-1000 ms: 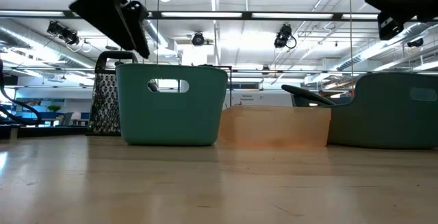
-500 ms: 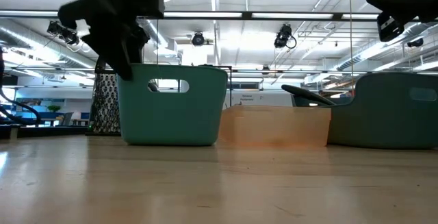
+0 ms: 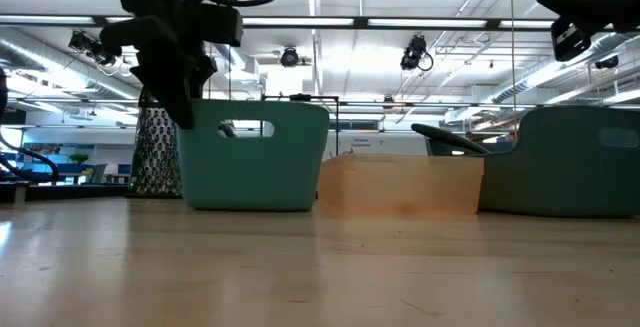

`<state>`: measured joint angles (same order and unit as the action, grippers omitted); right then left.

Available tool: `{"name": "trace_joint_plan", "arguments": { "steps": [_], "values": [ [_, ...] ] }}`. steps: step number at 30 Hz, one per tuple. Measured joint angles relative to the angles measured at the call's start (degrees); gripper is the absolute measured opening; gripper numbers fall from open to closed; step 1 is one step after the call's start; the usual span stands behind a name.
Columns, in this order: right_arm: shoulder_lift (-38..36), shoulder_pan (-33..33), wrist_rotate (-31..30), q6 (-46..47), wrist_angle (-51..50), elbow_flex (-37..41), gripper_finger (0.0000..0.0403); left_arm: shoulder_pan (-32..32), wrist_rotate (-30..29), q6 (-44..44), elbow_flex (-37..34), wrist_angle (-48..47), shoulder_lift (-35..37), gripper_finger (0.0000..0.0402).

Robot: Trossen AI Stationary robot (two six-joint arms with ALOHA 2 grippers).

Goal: Pick & Place Kitchen Items
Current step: Adjust the bins on the table

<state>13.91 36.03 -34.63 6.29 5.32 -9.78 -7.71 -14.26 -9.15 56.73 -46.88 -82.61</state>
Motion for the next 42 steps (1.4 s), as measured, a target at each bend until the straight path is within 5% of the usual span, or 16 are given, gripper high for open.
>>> {"name": "trace_joint_plan", "arguments": {
  "steps": [23,29,37,42],
  "values": [
    [0.0,0.0,0.6,1.3,-0.9,-0.1,0.0007,-2.7,1.3,5.3,1.5,1.1,5.3,0.0195],
    [0.3,0.0,0.6,3.5,-2.9,-0.1,0.0007,-10.9,-4.8,5.4,-2.2,6.9,21.1,0.0144],
    [0.3,0.0,0.6,3.8,-3.2,-0.1,0.0007,-13.6,-9.5,1.7,-19.3,21.4,47.1,0.0013],
    [0.3,0.0,0.6,3.8,-3.4,-0.1,0.0007,-13.7,-9.0,0.5,-30.3,30.4,59.4,0.0009]
  ]
}}
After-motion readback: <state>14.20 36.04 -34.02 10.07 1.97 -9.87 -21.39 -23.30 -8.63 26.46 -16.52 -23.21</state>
